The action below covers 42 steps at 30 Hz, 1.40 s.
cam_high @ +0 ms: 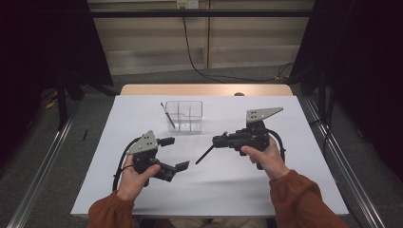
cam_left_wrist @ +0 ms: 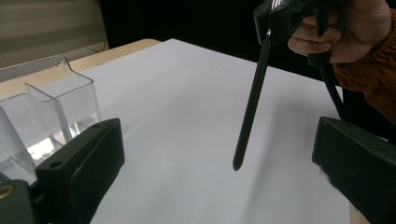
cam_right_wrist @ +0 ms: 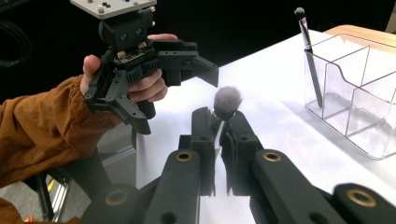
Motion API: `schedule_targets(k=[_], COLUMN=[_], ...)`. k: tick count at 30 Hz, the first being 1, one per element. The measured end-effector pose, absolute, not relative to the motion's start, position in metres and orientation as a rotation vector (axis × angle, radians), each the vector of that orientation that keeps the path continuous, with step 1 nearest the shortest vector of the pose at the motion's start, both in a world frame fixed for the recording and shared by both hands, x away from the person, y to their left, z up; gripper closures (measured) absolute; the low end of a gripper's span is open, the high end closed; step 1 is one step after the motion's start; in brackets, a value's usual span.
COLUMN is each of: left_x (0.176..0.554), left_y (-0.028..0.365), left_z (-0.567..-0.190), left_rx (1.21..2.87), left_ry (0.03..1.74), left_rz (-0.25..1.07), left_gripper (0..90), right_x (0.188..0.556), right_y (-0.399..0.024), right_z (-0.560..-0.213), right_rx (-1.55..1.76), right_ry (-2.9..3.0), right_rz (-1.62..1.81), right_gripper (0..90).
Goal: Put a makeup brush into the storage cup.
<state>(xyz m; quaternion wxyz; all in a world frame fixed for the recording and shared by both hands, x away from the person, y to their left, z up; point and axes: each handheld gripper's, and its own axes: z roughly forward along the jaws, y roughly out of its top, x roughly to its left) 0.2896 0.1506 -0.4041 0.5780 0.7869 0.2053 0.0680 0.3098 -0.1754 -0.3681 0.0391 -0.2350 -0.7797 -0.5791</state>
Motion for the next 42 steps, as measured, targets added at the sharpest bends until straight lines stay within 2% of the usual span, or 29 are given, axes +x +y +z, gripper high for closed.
schedule_targets(k=[5, 42], left_x=[0.291, 0.292], left_y=[0.145, 0.104], left_z=[-0.403, -0.409], left_rx=[1.843, 1.931], left_ry=[0.478, 0.388], left_rz=[0.161, 0.065], left_gripper=[4.6, 2.4], right_x=[0.312, 0.324], right_y=[-0.172, -0.133], right_z=[-0.362, -0.342], right_rx=[-0.702, -0.603], right_ry=[-2.441, -2.691], right_rz=[-1.715, -1.281], right_gripper=[83.9, 83.8])
